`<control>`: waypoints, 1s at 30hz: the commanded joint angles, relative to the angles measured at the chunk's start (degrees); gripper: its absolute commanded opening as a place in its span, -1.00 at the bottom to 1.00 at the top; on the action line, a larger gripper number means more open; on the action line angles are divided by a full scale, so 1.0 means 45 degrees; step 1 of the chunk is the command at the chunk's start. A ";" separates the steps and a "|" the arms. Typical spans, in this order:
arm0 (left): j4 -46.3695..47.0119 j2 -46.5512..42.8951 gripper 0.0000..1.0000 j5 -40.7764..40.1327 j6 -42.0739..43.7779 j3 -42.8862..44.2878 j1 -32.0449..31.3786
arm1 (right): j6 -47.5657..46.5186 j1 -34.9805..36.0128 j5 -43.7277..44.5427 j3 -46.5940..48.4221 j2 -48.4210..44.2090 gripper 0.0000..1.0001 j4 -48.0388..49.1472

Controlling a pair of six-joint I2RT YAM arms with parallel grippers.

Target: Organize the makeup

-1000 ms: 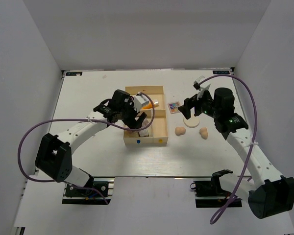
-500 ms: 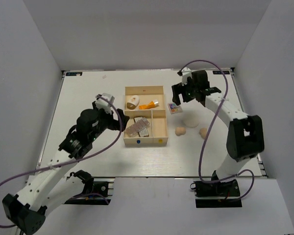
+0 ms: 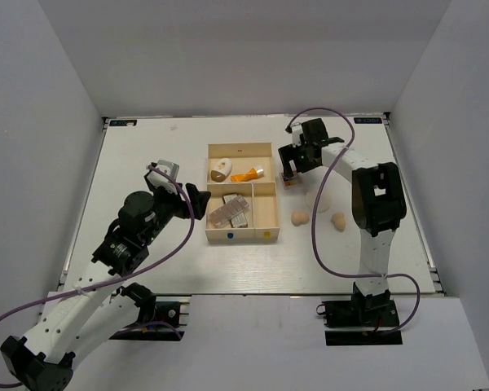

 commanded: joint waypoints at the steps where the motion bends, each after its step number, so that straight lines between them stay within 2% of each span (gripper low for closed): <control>1: 0.0273 -0.0039 0.96 0.0172 -0.0129 -0.0112 -0.0011 | 0.0047 0.0150 0.0337 0.0521 0.0185 0.78 -0.0178; 13: 0.0292 -0.0039 0.96 0.0445 -0.0168 -0.0131 -0.0011 | 0.0183 0.0599 0.0395 0.0326 0.0732 0.78 -0.0178; 24: 0.0292 0.0000 0.96 0.0465 -0.0168 -0.0170 -0.0011 | 0.0281 0.0580 0.2016 0.0072 0.1103 0.75 -0.0080; 26: 0.0292 0.0000 0.96 0.0446 -0.0168 -0.0170 -0.0011 | 0.0223 0.0599 0.2056 0.0014 0.1103 0.58 -0.0119; 27: 0.0292 0.0000 0.96 0.0407 -0.0168 -0.0170 -0.0011 | 0.0203 0.0503 0.2075 0.0013 0.1103 0.29 -0.0139; 29: 0.0273 0.0001 0.96 0.0368 -0.0168 -0.0170 -0.0011 | 0.0106 0.0521 0.1978 -0.0006 0.1045 0.01 -0.0255; 30: 0.0273 -0.0019 0.96 0.0348 -0.0168 -0.0170 -0.0011 | 0.0047 0.0463 0.1958 -0.0026 0.0890 -0.19 -0.0256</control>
